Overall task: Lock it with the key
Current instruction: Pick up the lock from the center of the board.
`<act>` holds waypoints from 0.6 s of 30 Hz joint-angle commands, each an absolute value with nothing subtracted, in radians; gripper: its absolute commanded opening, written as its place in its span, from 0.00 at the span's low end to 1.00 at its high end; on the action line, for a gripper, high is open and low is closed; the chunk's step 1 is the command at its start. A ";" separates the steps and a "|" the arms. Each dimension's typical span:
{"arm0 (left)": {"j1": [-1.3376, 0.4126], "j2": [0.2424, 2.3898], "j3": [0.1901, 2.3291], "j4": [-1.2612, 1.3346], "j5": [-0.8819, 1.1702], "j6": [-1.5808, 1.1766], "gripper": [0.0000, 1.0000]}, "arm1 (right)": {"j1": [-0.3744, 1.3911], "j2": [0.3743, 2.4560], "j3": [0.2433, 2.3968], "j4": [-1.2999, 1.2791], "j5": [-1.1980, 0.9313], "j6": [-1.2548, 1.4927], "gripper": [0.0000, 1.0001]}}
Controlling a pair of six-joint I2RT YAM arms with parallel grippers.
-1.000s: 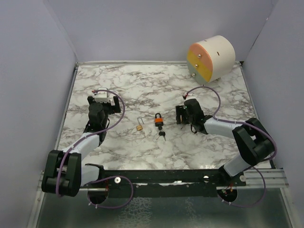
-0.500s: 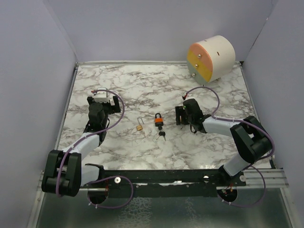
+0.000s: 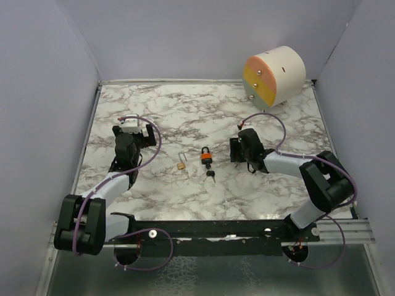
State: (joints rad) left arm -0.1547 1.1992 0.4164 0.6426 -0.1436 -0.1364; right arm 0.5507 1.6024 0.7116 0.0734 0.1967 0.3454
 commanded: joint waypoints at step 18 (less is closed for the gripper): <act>-0.155 1.196 0.409 0.669 -0.187 -0.142 0.98 | 0.583 1.611 0.739 -0.057 0.152 0.371 0.44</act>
